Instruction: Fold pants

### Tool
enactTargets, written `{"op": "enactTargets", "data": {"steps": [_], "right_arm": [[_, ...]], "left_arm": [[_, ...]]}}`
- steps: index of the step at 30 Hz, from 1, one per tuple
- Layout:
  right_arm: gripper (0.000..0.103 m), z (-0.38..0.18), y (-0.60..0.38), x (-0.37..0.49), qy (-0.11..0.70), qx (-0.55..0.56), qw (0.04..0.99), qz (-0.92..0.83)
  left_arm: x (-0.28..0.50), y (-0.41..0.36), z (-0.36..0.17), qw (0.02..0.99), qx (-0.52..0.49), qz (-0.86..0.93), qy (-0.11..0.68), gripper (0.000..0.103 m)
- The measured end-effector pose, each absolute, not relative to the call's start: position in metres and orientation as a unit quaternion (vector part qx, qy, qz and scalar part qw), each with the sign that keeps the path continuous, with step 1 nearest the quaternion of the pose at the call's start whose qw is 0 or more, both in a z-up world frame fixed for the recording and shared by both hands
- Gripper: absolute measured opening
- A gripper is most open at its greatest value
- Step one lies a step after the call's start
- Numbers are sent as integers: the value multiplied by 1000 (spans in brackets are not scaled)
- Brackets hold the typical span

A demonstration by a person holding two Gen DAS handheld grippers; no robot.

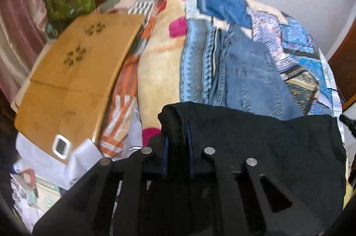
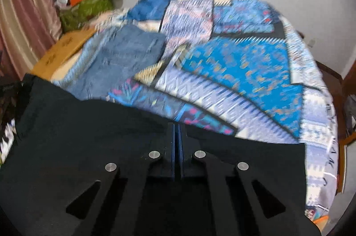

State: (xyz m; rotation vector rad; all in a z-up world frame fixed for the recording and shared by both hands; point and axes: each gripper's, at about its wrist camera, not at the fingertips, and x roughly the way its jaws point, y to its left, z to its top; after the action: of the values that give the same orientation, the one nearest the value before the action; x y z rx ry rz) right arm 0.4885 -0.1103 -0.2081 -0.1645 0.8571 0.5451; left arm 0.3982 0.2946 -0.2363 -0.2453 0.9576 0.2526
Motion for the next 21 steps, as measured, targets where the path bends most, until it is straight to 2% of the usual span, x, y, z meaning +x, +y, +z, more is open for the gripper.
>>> {"op": "enactTargets", "data": {"steps": [5,6,8,9,10,19,21], "right_arm": [[2,-180,-125,477,409,-59,871,266],[6,-180,-124,476,413,-59,869,266],[32,-187,-115,478,430,-89,860,259],[57,-192,-111,478,433,-103,858,256],[64,-196,-109,476,430,-115,858,257],[63,-242,-91,504,451,-154,838,266],[57,-253,-91,511,465,-149,831,266]], "left_arm": [[378,284,-211,881,-113,113,445,13],[376,282,-210,881,-110,114,446,13],[374,278,-211,882,-105,117,445,13],[374,278,-212,881,-105,118,445,12],[373,277,-213,881,-106,118,445,12],[394,272,-238,878,-80,123,456,12],[398,272,-245,876,-79,125,459,12]]}}
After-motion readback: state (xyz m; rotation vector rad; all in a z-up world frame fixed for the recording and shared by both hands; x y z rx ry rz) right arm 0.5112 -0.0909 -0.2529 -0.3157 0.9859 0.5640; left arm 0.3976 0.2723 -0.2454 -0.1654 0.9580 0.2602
